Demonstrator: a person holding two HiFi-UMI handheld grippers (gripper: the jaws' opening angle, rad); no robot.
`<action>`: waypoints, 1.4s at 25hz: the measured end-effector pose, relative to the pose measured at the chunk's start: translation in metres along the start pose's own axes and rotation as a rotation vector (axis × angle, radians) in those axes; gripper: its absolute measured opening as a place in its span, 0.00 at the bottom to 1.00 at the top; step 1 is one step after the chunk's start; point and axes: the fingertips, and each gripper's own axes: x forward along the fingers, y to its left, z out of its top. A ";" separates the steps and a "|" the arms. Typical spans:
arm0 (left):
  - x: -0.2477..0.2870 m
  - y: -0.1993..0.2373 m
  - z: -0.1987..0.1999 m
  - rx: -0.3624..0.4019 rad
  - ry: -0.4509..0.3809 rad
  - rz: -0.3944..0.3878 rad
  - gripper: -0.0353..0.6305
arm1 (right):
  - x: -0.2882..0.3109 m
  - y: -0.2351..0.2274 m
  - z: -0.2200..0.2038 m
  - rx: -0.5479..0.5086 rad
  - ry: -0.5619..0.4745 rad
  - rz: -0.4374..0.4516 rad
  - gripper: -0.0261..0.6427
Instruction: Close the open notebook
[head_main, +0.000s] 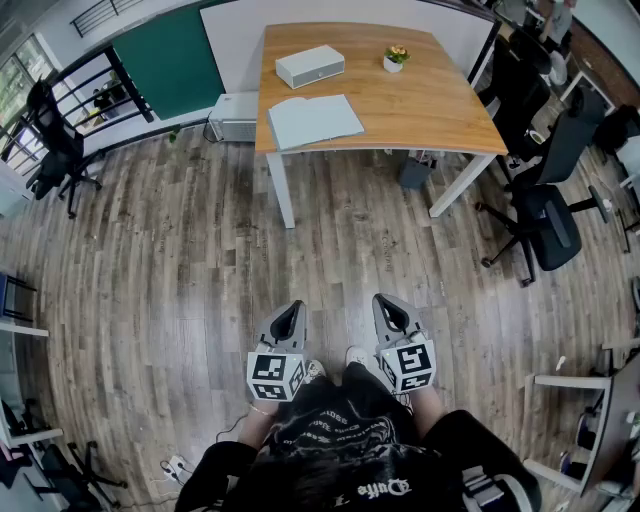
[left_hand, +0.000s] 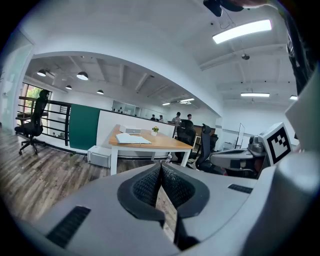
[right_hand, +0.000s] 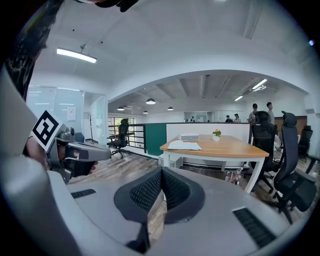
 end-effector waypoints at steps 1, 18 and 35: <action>-0.003 0.000 0.000 0.002 0.000 0.003 0.09 | -0.001 0.004 0.000 0.000 0.001 0.005 0.05; -0.009 -0.009 0.001 -0.010 -0.016 -0.103 0.53 | 0.002 0.017 0.003 0.058 -0.022 0.064 0.48; -0.019 0.001 -0.016 -0.005 0.020 -0.189 0.54 | -0.004 0.030 -0.009 0.045 -0.014 -0.022 0.58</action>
